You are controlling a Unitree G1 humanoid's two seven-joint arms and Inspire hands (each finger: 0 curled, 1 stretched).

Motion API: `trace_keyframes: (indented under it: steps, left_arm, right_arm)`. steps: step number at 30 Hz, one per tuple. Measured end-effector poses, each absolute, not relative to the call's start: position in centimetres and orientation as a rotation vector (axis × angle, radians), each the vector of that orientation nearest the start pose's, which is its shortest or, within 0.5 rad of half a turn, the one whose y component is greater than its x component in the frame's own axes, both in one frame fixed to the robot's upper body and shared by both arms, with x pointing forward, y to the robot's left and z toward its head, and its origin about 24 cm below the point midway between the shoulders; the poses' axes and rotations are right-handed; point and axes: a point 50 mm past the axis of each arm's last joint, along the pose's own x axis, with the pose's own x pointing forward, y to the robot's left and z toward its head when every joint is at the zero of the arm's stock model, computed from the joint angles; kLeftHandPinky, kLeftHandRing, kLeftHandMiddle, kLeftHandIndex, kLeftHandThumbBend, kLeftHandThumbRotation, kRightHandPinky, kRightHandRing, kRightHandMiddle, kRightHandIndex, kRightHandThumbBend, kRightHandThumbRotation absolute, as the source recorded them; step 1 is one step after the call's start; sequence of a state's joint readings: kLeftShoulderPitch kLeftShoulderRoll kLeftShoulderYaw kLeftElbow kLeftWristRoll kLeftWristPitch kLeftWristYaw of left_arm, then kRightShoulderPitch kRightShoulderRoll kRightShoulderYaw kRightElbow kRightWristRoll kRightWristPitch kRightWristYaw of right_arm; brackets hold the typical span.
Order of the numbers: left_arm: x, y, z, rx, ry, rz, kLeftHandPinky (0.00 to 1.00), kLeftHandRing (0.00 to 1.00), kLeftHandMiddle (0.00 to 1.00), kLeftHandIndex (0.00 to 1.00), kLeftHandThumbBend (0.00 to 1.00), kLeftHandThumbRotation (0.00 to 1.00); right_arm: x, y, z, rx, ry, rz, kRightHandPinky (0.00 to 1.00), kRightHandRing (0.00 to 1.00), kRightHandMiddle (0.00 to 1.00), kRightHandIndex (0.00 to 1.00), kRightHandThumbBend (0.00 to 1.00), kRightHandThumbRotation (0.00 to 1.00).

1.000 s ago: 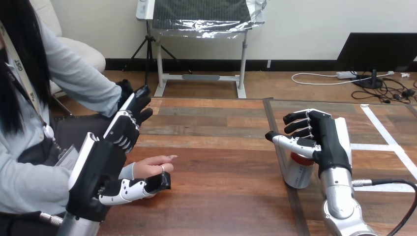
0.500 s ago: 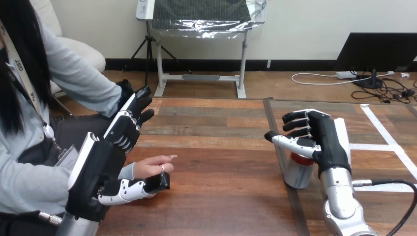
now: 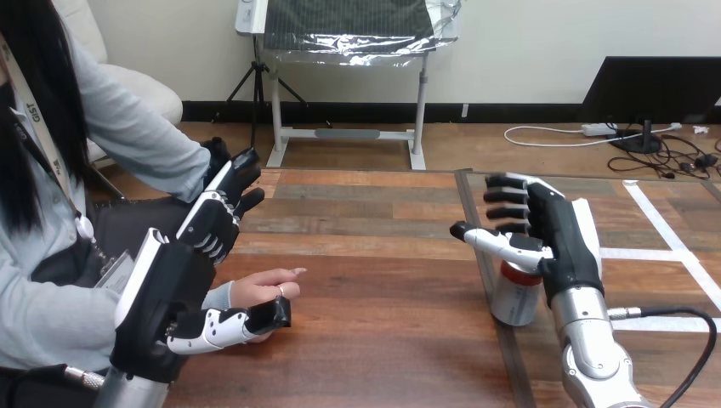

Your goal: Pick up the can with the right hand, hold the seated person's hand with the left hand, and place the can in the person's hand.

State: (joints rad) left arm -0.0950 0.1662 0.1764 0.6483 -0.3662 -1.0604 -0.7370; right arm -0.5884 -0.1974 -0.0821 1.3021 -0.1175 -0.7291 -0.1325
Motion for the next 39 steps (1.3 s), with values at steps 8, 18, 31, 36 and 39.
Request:
trace_keyframes:
  steps: [8,18,31,36,39]
  left_arm:
    - [22.44,21.22,2.68,0.136,-0.536,-0.333,0.93,0.97,0.98,0.94,1.00,0.46]
    - [22.40,21.29,2.55,0.138,-0.529,-0.336,0.93,0.97,0.98,0.94,1.00,0.45]
    - [22.35,21.33,2.48,0.131,-0.530,-0.337,0.94,0.98,0.99,0.94,1.00,0.45]
    - [22.34,21.32,2.47,0.130,-0.531,-0.340,0.94,0.98,0.99,0.94,1.00,0.45]
    - [22.34,21.32,2.47,0.130,-0.530,-0.341,0.93,0.97,0.99,0.94,1.00,0.45]
  right_arm:
    - [32.04,-19.35,0.51,-0.226,-0.046,-0.041,0.83,0.84,0.83,0.91,0.97,0.13]
    - [32.03,-19.57,0.61,-0.186,-0.050,-0.030,0.88,0.88,0.86,0.93,1.00,0.29]
    - [31.97,-19.84,0.62,-0.174,-0.052,-0.030,0.92,0.92,0.91,0.97,1.00,0.41]
    - [31.95,-19.88,0.60,-0.173,-0.051,-0.032,0.94,0.95,0.95,0.99,1.00,0.45]
    - [31.94,-19.91,0.59,-0.170,-0.050,-0.032,0.95,0.96,0.97,1.00,1.00,0.46]
